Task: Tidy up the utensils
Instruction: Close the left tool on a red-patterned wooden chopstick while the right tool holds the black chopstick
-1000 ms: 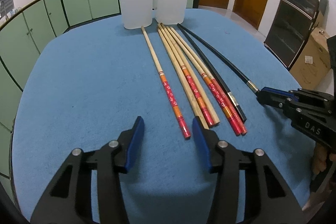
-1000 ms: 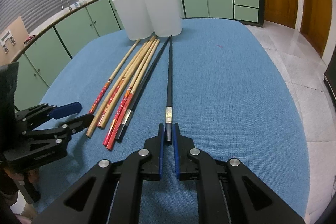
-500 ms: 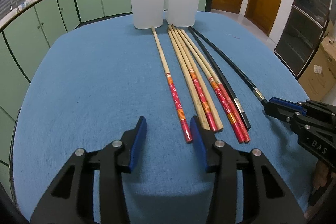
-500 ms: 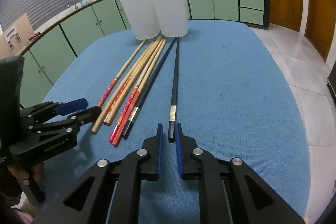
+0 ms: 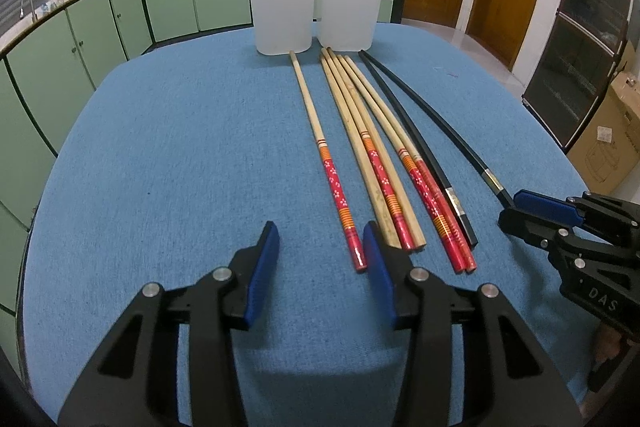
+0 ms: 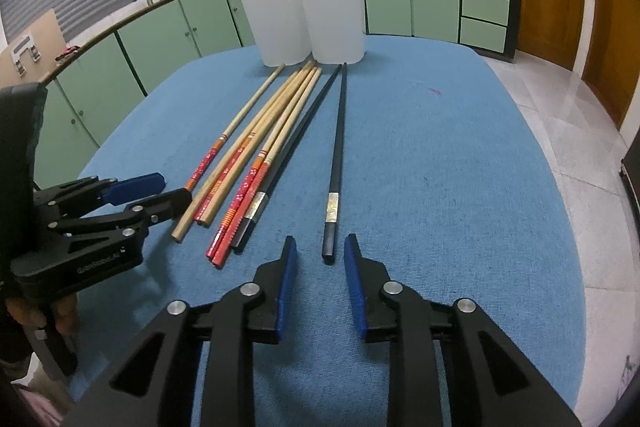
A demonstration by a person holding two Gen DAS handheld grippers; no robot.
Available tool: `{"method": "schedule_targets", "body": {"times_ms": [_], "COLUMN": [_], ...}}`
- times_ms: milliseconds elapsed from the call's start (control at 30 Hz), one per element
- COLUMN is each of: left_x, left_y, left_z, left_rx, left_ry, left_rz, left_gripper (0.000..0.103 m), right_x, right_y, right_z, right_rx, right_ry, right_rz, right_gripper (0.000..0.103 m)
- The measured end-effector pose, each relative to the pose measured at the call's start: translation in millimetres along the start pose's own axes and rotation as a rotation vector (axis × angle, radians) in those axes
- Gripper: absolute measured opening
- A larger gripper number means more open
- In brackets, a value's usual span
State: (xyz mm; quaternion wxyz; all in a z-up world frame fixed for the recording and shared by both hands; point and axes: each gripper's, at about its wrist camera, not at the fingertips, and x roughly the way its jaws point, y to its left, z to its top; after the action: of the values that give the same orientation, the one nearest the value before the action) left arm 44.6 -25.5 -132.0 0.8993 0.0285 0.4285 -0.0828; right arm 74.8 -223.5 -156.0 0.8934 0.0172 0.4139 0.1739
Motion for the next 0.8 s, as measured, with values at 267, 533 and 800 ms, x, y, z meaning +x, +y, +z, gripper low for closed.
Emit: {"method": "schedule_targets", "body": {"times_ms": [267, 533, 800], "left_x": [-0.2, 0.1, 0.3], "left_y": [-1.0, -3.5, -7.9], "left_z": [-0.5, -1.4, -1.2], "left_rx": [0.003, 0.013, 0.039], "left_ry": [-0.001, -0.001, -0.002], "left_rz": [-0.007, -0.022, -0.016], "left_gripper": [0.039, 0.042, 0.033], "right_x": [3.5, 5.5, 5.5], "right_y": [0.8, -0.1, -0.8], "right_z": [2.7, 3.5, 3.3], "right_rx": [-0.004, 0.010, 0.012], "right_ry": [0.003, 0.001, 0.001], "right_rz": [-0.016, -0.019, -0.021], "right_gripper": [0.021, 0.017, 0.017]}}
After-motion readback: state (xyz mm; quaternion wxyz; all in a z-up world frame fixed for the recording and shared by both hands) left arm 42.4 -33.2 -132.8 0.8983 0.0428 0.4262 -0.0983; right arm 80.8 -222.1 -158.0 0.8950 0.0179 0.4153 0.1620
